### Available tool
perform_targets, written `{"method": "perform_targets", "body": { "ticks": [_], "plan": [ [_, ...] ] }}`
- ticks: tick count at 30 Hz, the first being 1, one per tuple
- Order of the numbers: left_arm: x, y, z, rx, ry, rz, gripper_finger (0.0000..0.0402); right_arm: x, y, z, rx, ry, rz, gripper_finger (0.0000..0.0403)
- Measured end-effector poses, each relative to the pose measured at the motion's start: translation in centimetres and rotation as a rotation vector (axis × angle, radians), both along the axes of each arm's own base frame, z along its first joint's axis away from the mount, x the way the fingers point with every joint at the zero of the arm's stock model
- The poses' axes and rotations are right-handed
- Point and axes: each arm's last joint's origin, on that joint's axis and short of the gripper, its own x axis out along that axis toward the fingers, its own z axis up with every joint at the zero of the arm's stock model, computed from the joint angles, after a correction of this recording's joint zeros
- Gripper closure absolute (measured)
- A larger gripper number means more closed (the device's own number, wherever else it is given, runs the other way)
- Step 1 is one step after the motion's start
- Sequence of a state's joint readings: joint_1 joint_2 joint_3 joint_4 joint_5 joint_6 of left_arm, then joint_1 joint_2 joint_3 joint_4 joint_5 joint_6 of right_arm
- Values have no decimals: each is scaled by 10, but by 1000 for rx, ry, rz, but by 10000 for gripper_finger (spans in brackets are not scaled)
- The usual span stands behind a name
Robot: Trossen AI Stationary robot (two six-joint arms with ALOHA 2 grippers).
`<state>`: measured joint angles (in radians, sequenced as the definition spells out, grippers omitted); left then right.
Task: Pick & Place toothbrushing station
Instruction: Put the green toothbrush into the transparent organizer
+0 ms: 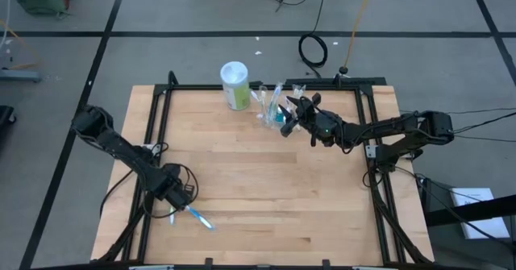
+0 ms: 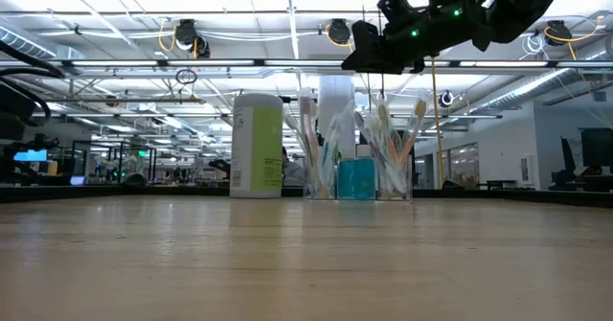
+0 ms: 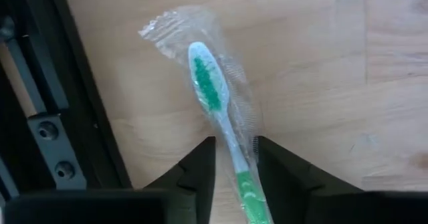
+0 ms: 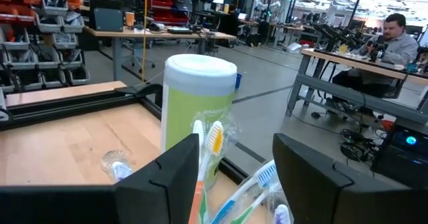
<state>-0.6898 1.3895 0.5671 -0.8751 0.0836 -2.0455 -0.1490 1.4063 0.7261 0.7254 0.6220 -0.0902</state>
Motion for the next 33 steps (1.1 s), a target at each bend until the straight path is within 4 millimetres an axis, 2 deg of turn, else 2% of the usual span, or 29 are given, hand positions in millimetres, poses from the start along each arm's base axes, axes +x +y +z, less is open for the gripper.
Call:
{"method": "perform_targets", "body": {
  "ticks": [7,12,15,18,23,28,31,33],
  "plan": [
    [2,1,0,45,-63,-16,388,0,0,0,0,0,0,220],
    [4,5,1,125,-125,-9,377,0,0,0,0,0,0,220],
    [10,12,7,300,-283,-31,386,0,0,0,0,-1,0,220],
    [25,11,32,418,-493,-72,396,0,0,0,0,-6,0,220],
    [45,28,80,793,-705,-215,387,0,0,1,-1,-11,0,220],
    [70,44,128,1196,-747,-290,396,0,0,1,-1,-12,0,220],
    [90,57,149,1232,-707,-362,397,0,0,1,-1,-12,0,220],
    [107,67,163,1180,-798,-472,397,0,0,1,-1,-12,-1,220]
  ]
}}
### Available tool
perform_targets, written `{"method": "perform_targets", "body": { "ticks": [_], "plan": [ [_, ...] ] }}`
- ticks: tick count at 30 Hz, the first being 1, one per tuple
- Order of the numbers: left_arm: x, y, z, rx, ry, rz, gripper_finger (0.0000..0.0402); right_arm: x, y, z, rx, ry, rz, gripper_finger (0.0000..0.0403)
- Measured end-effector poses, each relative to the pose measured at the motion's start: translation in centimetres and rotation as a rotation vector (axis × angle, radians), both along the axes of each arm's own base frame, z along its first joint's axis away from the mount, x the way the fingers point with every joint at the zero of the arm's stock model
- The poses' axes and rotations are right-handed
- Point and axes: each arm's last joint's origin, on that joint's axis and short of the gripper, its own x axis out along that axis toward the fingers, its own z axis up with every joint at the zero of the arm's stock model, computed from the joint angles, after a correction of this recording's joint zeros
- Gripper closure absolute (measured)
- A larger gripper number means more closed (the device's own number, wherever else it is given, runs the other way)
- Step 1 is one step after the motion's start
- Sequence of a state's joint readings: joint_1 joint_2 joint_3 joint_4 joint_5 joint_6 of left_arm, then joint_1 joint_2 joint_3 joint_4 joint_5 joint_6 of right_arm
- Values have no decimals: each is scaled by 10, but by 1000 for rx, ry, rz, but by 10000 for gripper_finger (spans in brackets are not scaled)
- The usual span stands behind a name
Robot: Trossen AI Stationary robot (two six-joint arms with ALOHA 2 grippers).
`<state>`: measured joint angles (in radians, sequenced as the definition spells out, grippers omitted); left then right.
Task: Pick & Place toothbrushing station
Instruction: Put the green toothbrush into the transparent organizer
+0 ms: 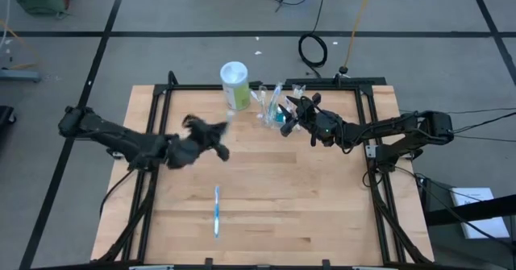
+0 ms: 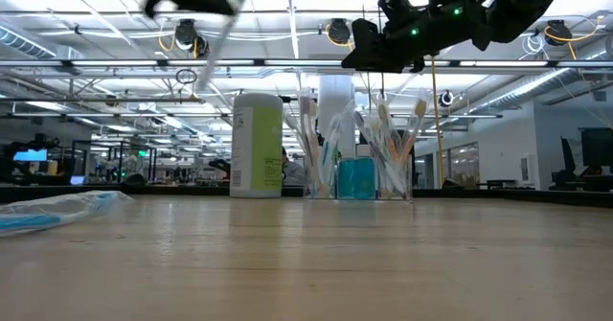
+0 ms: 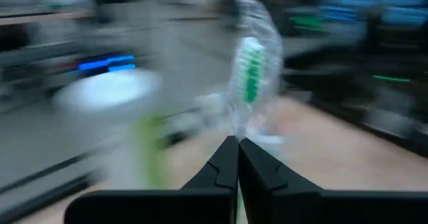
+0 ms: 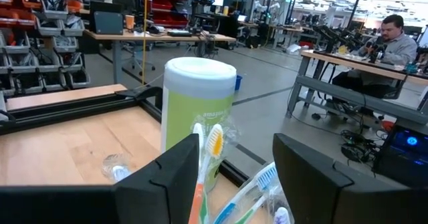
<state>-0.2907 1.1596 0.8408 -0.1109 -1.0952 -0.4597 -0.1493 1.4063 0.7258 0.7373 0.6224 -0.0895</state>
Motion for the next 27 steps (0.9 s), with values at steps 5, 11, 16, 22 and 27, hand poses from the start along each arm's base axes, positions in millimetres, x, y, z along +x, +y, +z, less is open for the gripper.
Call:
{"method": "perform_targets", "body": {
  "ticks": [5,11,16,22,27],
  "plan": [
    [37,29,4,119,-87,-402,398,0,0,-1,1,7,0,220],
    [73,76,-14,264,-188,-358,398,0,2,-2,5,22,7,220],
    [100,107,-49,345,-278,-466,400,0,2,-7,11,74,-2,220],
    [114,131,-98,388,-273,-384,400,-4,-1,-17,13,188,-106,220],
    [119,144,-132,401,-191,-314,396,-4,-2,-17,14,198,-107,220]
  ]
}}
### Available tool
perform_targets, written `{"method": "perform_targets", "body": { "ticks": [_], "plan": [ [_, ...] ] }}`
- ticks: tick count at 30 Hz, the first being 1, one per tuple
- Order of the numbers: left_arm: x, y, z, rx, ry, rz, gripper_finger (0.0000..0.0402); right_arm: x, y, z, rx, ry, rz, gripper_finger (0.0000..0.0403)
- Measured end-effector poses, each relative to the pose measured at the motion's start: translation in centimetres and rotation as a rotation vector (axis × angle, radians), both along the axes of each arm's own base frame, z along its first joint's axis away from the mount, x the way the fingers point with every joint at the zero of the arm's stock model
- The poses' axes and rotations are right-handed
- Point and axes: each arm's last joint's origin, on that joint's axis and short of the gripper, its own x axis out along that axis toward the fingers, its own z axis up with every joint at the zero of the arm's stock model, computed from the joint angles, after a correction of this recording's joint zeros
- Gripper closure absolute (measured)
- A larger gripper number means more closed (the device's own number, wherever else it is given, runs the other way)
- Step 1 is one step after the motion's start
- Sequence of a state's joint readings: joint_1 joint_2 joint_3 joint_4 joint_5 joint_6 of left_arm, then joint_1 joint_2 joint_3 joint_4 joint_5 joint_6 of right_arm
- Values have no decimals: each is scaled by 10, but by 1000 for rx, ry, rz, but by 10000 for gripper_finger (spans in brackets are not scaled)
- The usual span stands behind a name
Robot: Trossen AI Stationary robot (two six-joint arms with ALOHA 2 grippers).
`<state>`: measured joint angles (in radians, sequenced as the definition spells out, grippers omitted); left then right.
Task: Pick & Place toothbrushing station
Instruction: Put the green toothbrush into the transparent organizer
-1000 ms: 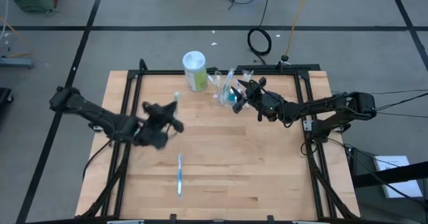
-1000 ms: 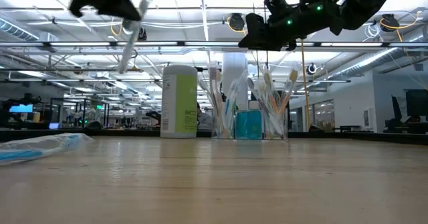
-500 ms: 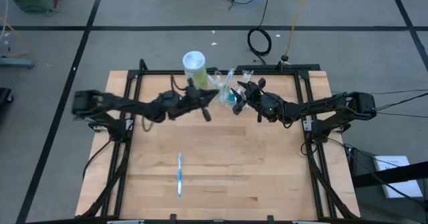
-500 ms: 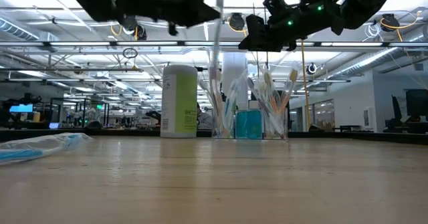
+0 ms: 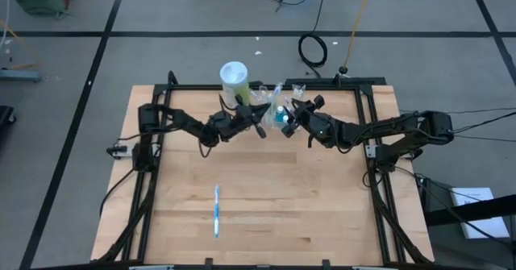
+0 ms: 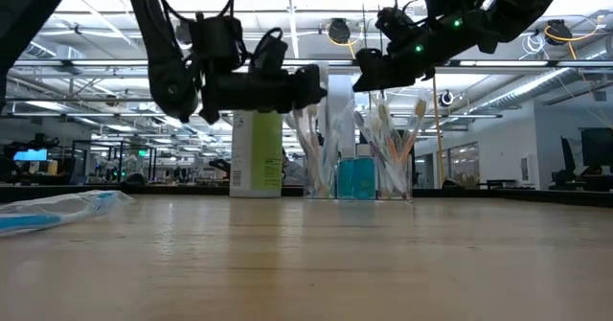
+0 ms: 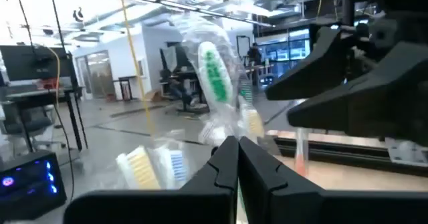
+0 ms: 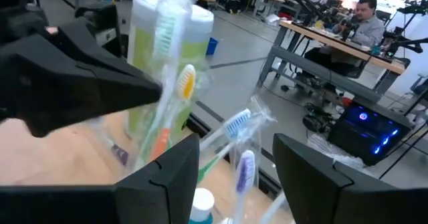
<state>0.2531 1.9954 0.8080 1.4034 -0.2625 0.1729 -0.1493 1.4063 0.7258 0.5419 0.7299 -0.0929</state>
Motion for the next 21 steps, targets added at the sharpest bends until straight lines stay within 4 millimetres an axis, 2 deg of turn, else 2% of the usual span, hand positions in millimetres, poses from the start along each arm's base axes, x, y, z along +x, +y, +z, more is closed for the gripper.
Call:
{"method": "perform_targets", "body": {
  "ticks": [5,8,12,18,21],
  "plan": [
    [2,2,-20,0,58,15,397,0,0,-1,1,9,2,220],
    [1,1,-17,4,1,30,398,0,0,-1,3,13,2,220],
    [-2,-1,8,89,-102,48,397,0,0,-1,4,15,2,220],
    [6,4,12,125,-36,115,399,0,0,-2,4,16,2,220],
    [15,7,9,107,64,111,396,0,0,-2,4,17,2,220]
  ]
}}
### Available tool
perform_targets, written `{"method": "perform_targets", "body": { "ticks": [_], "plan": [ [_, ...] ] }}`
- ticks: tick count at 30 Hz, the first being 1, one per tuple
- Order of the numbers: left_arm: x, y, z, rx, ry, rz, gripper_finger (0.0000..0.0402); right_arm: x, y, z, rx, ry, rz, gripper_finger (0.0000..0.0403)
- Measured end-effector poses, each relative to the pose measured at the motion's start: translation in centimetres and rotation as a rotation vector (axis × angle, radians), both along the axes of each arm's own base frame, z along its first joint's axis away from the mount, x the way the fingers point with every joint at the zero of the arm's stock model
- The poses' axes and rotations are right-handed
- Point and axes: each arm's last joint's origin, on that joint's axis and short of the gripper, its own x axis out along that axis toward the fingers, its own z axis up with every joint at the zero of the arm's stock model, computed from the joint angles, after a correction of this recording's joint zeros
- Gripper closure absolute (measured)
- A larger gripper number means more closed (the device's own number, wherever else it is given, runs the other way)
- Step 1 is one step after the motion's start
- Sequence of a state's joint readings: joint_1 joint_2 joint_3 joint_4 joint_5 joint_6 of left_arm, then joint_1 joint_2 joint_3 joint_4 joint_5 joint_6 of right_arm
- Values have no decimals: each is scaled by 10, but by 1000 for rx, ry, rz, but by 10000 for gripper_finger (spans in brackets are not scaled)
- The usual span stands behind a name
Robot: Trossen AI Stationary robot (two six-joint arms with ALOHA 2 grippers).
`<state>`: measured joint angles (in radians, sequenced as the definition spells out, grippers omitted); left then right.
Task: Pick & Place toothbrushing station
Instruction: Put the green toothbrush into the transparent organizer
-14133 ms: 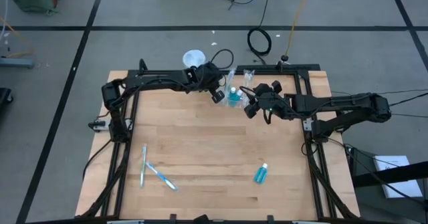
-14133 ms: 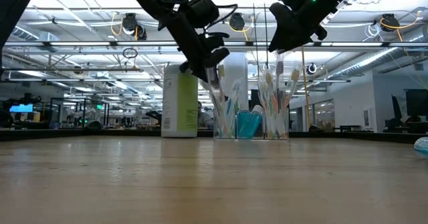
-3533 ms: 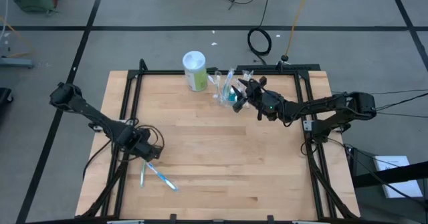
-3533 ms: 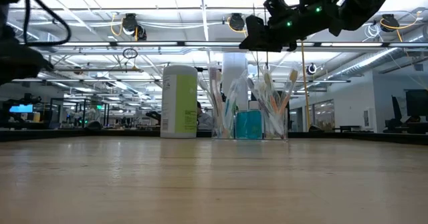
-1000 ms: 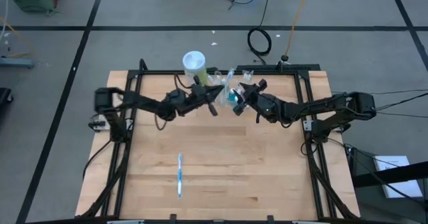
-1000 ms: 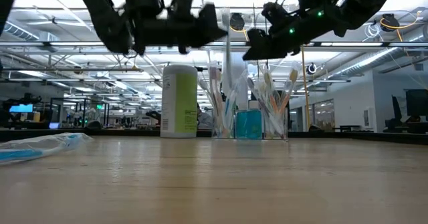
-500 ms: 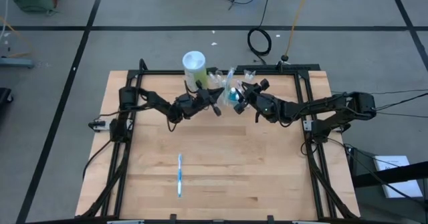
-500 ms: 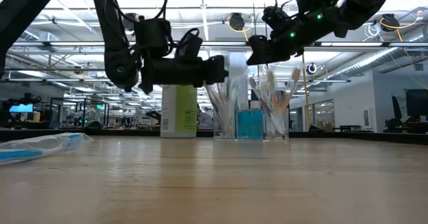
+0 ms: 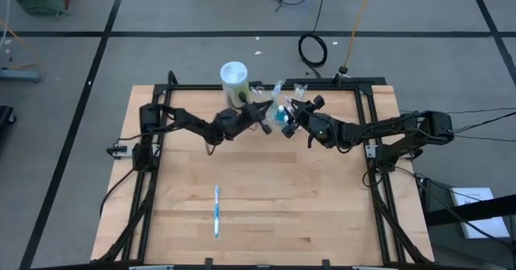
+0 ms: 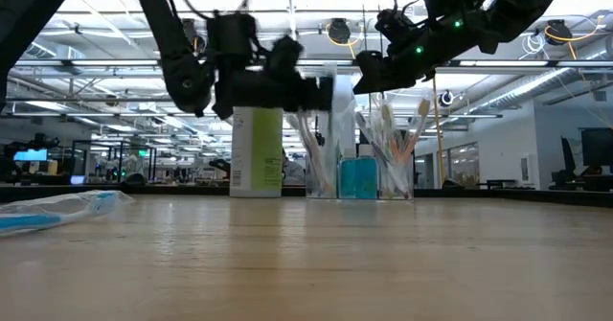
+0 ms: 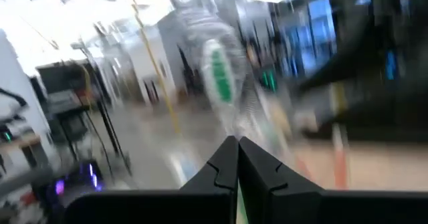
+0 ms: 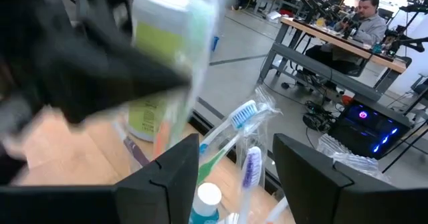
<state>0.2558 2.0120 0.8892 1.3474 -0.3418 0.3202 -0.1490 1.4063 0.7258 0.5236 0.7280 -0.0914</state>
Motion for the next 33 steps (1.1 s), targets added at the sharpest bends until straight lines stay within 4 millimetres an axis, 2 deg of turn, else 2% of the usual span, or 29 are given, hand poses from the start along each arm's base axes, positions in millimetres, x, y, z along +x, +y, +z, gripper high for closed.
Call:
{"method": "perform_targets", "body": {
  "ticks": [4,11,21,29,33],
  "plan": [
    [11,2,-9,-41,164,-4,399,0,0,0,0,0,0,220],
    [17,4,-1,-42,146,6,382,0,0,0,1,1,0,220],
    [20,1,-6,-82,208,12,396,0,0,0,1,5,0,220],
    [21,2,-11,-61,301,21,360,0,0,0,2,4,1,220],
    [28,4,-6,-63,336,20,324,0,0,0,2,4,1,220]
  ]
}}
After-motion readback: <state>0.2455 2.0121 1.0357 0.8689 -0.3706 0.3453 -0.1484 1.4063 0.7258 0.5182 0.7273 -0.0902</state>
